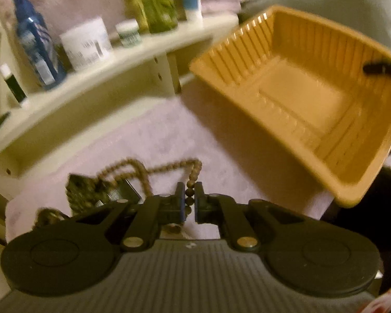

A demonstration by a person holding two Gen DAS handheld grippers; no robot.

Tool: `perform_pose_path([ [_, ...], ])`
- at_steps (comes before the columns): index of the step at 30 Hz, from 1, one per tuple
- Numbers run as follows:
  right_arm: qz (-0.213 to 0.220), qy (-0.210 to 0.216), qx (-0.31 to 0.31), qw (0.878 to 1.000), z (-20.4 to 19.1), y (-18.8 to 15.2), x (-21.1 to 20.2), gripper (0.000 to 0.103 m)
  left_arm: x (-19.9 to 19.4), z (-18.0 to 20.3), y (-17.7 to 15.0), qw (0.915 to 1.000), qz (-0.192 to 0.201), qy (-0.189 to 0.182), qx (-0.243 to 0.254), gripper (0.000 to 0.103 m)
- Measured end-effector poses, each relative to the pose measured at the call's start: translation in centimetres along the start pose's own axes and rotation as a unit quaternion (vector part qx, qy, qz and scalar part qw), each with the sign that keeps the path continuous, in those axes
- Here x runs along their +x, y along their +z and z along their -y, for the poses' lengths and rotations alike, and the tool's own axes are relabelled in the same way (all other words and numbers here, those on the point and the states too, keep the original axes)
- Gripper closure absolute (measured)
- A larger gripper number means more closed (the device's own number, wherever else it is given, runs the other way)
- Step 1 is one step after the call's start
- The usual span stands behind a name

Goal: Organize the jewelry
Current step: 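Lift the brown bead necklace with the left tool and release it into the tray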

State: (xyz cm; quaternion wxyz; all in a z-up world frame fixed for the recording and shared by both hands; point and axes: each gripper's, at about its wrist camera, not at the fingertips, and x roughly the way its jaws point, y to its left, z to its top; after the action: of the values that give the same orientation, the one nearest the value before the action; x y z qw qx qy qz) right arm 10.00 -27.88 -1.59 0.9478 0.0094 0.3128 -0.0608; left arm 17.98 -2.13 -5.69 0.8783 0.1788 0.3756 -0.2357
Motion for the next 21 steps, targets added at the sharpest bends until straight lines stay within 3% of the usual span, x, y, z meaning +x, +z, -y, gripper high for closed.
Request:
perform_pose_path([
  [12,0.006,0.003,-0.002,1.0,-0.2,0.0,-0.4,0.1,-6.6,-5.5,7.9,0.9953,0.073,-0.023,-0.06,0.098],
  [21,0.013,0.008,-0.008,1.0,-0.7,0.0,-0.7,0.099,-11.8,-5.5,13.1,0.9896,0.127,-0.031,-0.061,0.098],
])
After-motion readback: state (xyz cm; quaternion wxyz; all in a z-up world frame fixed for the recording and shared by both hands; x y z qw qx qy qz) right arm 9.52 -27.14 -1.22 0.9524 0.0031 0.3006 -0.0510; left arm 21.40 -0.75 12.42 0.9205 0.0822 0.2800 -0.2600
